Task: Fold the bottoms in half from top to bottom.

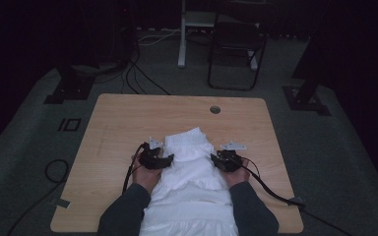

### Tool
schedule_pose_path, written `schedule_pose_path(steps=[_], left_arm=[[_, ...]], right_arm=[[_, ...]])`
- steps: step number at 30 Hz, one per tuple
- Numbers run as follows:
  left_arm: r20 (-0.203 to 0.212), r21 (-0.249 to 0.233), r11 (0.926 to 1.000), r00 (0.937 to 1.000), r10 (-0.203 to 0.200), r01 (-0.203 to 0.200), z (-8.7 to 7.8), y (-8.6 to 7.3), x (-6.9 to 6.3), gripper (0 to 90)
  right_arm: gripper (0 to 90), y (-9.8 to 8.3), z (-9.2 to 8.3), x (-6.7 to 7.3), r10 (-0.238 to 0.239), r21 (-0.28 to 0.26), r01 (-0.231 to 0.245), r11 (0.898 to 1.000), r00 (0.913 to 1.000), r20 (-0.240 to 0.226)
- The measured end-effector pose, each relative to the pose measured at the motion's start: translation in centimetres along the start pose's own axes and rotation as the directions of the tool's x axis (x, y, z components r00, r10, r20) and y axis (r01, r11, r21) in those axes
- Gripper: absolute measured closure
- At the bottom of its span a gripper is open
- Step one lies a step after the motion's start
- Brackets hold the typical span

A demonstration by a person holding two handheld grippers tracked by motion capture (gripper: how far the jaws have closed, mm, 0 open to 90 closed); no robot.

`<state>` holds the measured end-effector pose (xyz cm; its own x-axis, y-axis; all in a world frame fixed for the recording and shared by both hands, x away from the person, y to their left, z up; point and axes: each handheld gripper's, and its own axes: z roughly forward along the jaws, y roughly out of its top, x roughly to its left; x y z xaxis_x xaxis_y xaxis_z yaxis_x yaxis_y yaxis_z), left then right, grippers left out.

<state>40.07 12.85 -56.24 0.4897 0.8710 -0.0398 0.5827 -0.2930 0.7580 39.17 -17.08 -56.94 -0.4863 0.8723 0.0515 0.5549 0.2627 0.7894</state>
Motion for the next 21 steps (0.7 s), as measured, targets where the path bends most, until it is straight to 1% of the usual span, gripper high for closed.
schedule_pose_path(steps=[1,2,3,4,5,6,7,8,9,11,13,14,16,17,18,20,21], left_arm=[[-0.003,0.000,1.0000,1.0000,0.002,-0.002,0.2,0.2,0.0,32.6],[-0.001,0.002,0.9998,0.9998,0.018,-0.018,0.2,0.3,-0.1,35.7],[-0.002,0.003,0.9994,0.9994,0.034,-0.034,0.3,0.4,-0.2,40.7],[0.005,0.002,0.9993,0.9993,0.037,-0.037,0.4,0.4,-0.2,43.7],[0.009,0.002,0.9992,0.9992,0.040,-0.040,0.4,0.4,-0.2,46.3],[0.012,0.002,0.9991,0.9990,0.043,-0.043,0.4,0.4,-0.2,47.2],[0.015,-0.002,0.9990,0.9989,0.045,-0.045,0.4,0.4,-0.2,47.6],[0.017,-0.005,0.9990,0.9989,0.045,-0.044,0.4,0.4,-0.2,47.9],[0.017,-0.004,0.9988,0.9987,0.048,-0.048,0.4,0.4,-0.2,48.1],[0.019,-0.003,0.9987,0.9985,0.051,-0.051,0.4,0.4,-0.2,48.5],[0.019,-0.003,0.9987,0.9985,0.052,-0.052,0.4,0.4,-0.2,48.6],[0.019,-0.003,0.9986,0.9985,0.052,-0.052,0.4,0.4,-0.2,48.7],[0.019,-0.003,0.9986,0.9984,0.052,-0.052,0.4,0.4,-0.2,48.6],[0.020,-0.003,0.9986,0.9984,0.053,-0.053,0.4,0.4,-0.2,48.7],[0.021,-0.003,0.9985,0.9983,0.054,-0.054,0.4,0.4,-0.2,48.7],[0.021,-0.003,0.9986,0.9984,0.053,-0.053,0.4,0.4,-0.2,48.7],[0.020,-0.003,0.9985,0.9983,0.055,-0.055,0.4,0.4,-0.2,48.6]], right_arm=[[61.8,0.0,0.0,0.0,0.000,0.001,0.000,1.000,1.0000,-0.002],[60.5,0.0,0.0,-0.1,-0.001,0.001,0.001,1.000,1.0000,-0.009],[58.0,0.1,0.0,-0.1,-0.002,0.006,0.002,1.000,0.9998,-0.022],[54.0,0.3,0.0,-0.3,0.005,0.016,-0.005,1.000,0.9989,-0.046],[51.5,0.5,0.1,-0.6,0.024,0.031,-0.021,0.999,0.9957,-0.089],[49.2,0.7,0.1,-0.9,0.036,0.045,-0.030,0.999,0.9918,-0.122],[45.3,1.1,0.2,-1.2,0.040,0.068,-0.030,0.997,0.9885,-0.146],[41.5,1.5,0.1,-1.4,0.015,0.068,-0.006,0.998,0.9919,-0.126],[39.9,1.9,0.0,-1.5,-0.007,0.051,0.014,0.999,0.9930,-0.118],[33.7,3.0,0.1,-1.7,-0.042,0.024,0.046,0.999,0.9901,-0.134],[28.3,4.1,0.7,-1.7,-0.083,0.021,0.087,0.996,0.9872,-0.136],[27.6,4.6,1.3,-1.7,-0.100,0.028,0.105,0.994,0.9839,-0.148],[26.6,5.4,2.5,-1.5,-0.132,0.034,0.139,0.990,0.9797,-0.151],[26.2,5.7,3.1,-1.4,-0.144,0.046,0.153,0.987,0.9768,-0.159],[26.2,5.9,3.8,-1.3,-0.149,0.055,0.159,0.986,0.9760,-0.159],[26.3,6.0,4.8,-1.0,-0.177,0.068,0.189,0.980,0.9726,-0.151],[27.2,5.9,5.2,-0.9,-0.186,0.079,0.198,0.977,0.9729,-0.137]])
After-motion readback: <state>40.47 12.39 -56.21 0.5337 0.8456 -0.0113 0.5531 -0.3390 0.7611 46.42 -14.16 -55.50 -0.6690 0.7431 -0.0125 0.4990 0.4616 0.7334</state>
